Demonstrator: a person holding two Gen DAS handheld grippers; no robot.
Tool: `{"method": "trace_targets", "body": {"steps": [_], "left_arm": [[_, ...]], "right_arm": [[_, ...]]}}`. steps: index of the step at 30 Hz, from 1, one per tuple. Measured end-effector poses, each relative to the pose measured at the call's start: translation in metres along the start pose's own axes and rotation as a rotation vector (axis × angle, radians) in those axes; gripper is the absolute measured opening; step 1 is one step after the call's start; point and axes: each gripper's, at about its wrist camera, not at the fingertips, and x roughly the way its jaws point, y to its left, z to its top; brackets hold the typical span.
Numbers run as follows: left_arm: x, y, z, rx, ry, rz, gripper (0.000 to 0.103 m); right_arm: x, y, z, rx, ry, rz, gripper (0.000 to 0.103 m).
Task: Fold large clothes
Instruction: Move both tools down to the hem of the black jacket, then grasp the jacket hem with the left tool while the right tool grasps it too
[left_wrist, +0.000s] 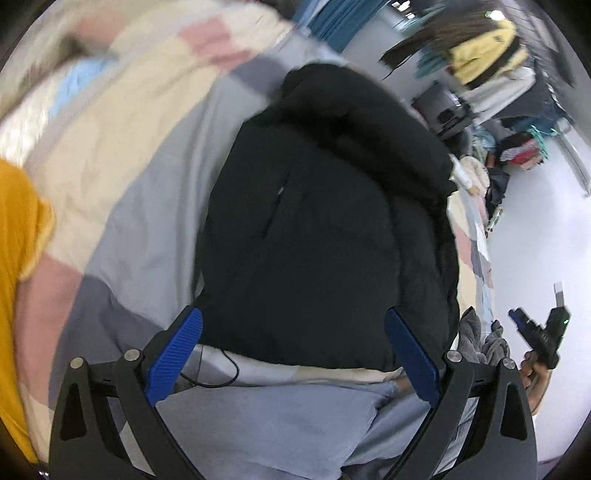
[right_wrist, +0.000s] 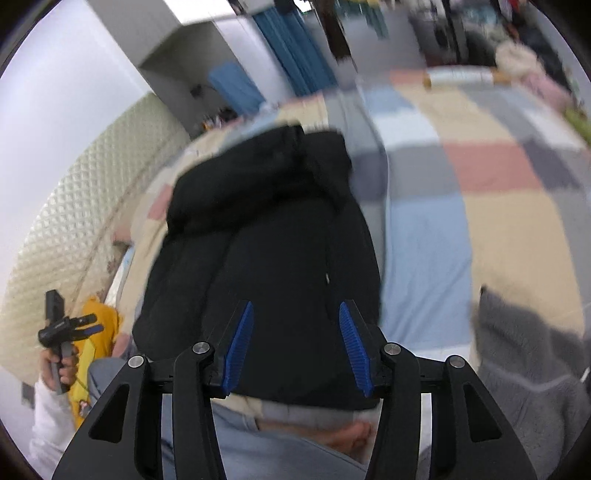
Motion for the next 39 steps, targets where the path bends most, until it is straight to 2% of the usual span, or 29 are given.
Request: {"method": "trace_targets", "body": {"steps": [3,7,11,13,18,21,24,26,29,32,34,37,39], "left_arm": [[0.025,0.014,0.005,-0.047,0.080,-0.008,0.098],[0.048,0.027,0.013,-0.095,0.146,-0.011,0.098],[0.069,0.038,0.019,-0.127,0.197,-0.016,0.094],[0.077,0.044,0.022,-0.150,0.225,-0.035,0.090],[0.088,0.055,0.024,-0.179,0.262,-0.046,0.088],[0.091,0.061,0.025,-0.198,0.266,-0.054,0.086],[0.094,0.064,0.027,-0.215,0.272,-0.052,0.080],[0.096,0.067,0.028,-0.220,0.277,-0.043,0.077],[0.097,0.073,0.030,-0.244,0.276,-0.021,0.077],[0.098,0.082,0.030,-0.282,0.278,0.033,0.079],[0.102,0.089,0.029,-0.312,0.300,0.040,0.079],[0.103,0.089,0.029,-0.294,0.314,0.048,0.079],[0.105,0.087,0.029,-0.274,0.322,0.066,0.079]], "right_arm": [[0.026,-0.020,-0.005,0.020,0.094,0.019,0.052],[0.057,-0.047,-0.008,0.095,0.205,0.098,0.055],[0.082,-0.063,-0.007,0.135,0.293,0.122,0.067],[0.093,-0.071,-0.006,0.154,0.328,0.122,0.069],[0.134,-0.086,-0.013,0.200,0.443,0.143,0.069],[0.148,-0.084,-0.015,0.182,0.494,0.184,0.069],[0.162,-0.079,-0.016,0.157,0.548,0.189,0.069],[0.164,-0.071,-0.014,0.125,0.575,0.180,0.071],[0.164,-0.052,-0.010,0.074,0.603,0.200,0.071],[0.160,-0.035,-0.005,0.057,0.601,0.241,0.071],[0.153,-0.023,-0.002,0.036,0.584,0.279,0.071],[0.145,-0.009,0.000,-0.007,0.571,0.305,0.079],[0.147,-0.013,0.000,-0.011,0.590,0.289,0.079]]}}
